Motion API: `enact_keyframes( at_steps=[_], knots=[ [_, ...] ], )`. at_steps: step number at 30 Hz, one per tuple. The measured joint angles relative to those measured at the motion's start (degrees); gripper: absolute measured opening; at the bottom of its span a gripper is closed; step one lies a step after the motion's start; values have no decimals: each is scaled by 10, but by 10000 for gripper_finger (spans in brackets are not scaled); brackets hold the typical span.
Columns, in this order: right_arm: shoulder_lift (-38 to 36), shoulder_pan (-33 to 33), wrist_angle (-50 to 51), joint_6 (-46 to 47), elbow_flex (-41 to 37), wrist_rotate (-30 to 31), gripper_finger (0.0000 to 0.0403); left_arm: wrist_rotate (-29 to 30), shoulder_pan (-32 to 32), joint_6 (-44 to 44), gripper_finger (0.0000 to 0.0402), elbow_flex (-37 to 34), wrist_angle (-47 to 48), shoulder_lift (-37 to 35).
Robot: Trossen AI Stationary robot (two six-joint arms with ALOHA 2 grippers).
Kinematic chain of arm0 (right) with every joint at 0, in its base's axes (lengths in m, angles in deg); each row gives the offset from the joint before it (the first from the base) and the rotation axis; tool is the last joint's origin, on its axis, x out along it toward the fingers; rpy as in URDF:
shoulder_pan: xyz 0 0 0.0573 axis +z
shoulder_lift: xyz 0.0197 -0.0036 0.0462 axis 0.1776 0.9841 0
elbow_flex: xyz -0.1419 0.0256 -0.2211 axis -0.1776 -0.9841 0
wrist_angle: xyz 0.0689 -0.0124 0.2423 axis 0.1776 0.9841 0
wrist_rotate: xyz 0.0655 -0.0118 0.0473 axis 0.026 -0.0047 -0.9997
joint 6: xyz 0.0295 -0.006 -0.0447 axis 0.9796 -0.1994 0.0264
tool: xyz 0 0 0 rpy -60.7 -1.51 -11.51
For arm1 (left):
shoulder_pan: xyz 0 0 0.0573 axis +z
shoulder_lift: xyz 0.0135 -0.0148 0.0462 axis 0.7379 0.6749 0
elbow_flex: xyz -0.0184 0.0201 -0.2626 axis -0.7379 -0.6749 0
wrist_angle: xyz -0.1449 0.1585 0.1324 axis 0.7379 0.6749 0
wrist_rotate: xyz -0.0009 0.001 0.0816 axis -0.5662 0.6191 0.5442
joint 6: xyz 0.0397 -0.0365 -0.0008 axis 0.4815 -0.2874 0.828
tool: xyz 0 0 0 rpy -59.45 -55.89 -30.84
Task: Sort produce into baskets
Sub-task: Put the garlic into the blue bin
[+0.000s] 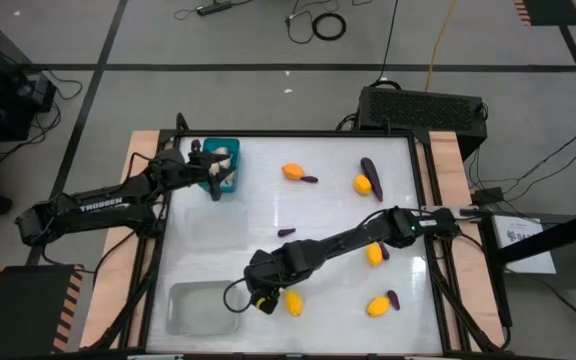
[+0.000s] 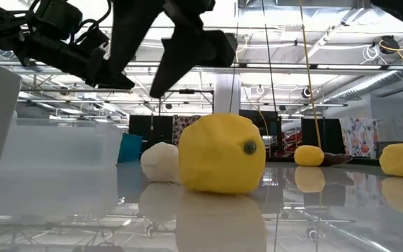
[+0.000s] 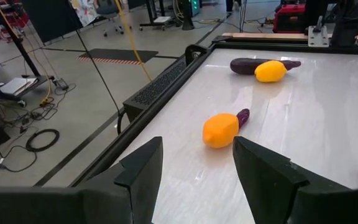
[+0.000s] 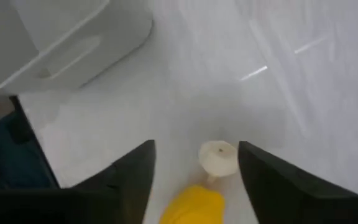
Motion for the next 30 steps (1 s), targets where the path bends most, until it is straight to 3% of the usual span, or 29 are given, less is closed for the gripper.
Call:
enact_keyframes(
  at_steps=[5, 10, 30],
  knots=[
    [25, 0, 7, 16, -2, -2, 290, 0, 0, 0, 203, 0, 0, 0],
    [44, 3, 3, 9, -2, -3, 322, 0, 0, 0, 203, 0, -1, 0],
    [69, 9, 14, 78, -2, 0, 322, 0, 0, 0, 203, 0, -1, 0]
  ],
)
